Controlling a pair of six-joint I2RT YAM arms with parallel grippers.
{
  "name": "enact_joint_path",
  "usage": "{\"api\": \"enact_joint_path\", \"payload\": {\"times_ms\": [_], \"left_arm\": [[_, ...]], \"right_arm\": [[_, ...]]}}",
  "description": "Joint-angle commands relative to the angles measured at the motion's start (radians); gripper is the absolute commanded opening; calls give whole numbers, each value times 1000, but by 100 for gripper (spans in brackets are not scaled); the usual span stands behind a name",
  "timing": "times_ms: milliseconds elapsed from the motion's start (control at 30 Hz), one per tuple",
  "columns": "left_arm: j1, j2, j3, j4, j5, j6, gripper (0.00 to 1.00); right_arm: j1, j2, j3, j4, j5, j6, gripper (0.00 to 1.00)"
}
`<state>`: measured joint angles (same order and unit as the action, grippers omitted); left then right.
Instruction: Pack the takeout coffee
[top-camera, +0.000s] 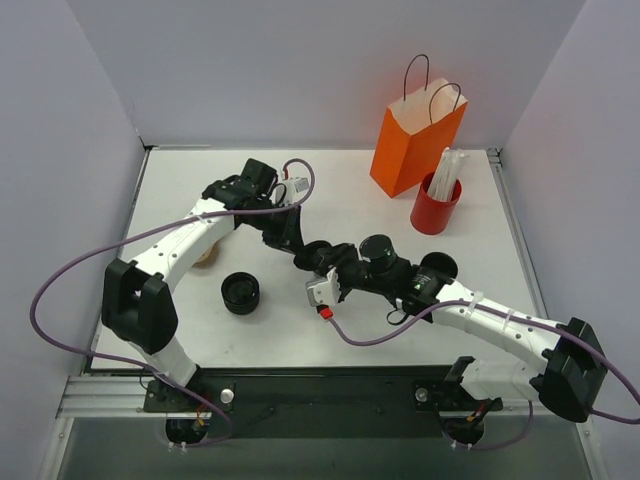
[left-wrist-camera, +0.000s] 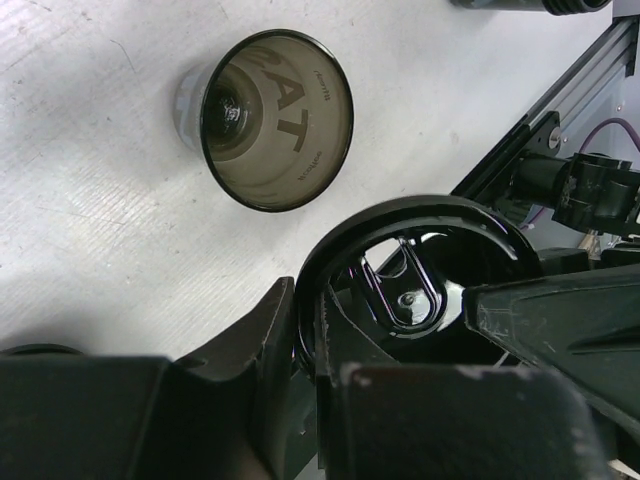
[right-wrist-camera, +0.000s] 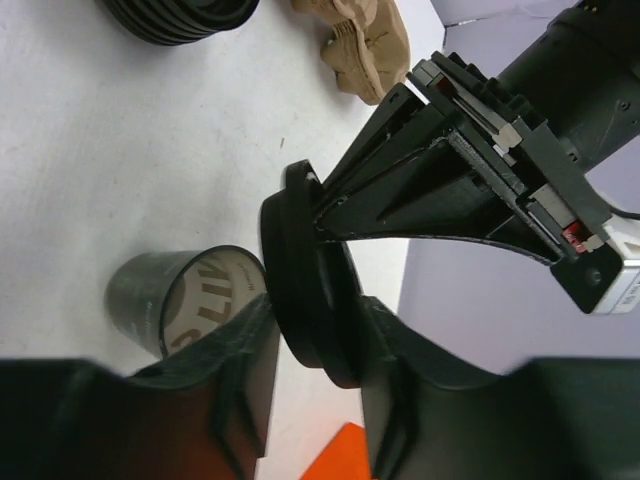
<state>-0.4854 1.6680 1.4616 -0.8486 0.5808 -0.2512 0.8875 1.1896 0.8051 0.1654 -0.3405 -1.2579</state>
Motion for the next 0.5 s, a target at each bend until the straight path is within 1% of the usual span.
{"api": "enact_joint_path", "payload": {"times_ms": [0,67,100,133,167,200,233,267,300,333,367,400,433,467], "left_arm": [[-4,-22,75,0,13,-11,22],[7,-28,118,3,-12,-14,30],[13,-30,137,11,-42,-14,38],[36,-36,178,23,-51,-14,40],[51,-42,187,43,-55,-32,42],[70,-51,195,106,-47,-43,48],[105,-71,204,140,-53,-49,50],[119,-88,198,210,-76,-57,52],[128,-105,191,239,-123,-54,56],[136,-140,178,265,-183,-43,58],[149,-157,140,316,-200,-13,59],[154,-172,119,338,-216,-4,60],[162,-203,88,359,-217,4,61],[175,-215,36,394,-214,12,62]], "right_arm": [[25,4,-35,132,49,-20,22],[27,-16,-52,137,38,40,12],[27,-27,-61,150,14,73,11],[27,-45,-76,158,-1,106,9],[28,-57,-84,166,-15,183,6],[31,-71,-90,180,-29,228,6],[33,-77,-92,183,-31,279,6],[34,-88,-95,190,-31,354,6],[30,-96,-101,251,-28,546,6],[27,-113,-110,291,35,677,6],[25,-120,-101,318,76,786,8],[21,-127,-81,298,112,1001,8],[-16,-125,-55,260,139,1100,9],[-53,-122,7,170,136,1196,8]]}}
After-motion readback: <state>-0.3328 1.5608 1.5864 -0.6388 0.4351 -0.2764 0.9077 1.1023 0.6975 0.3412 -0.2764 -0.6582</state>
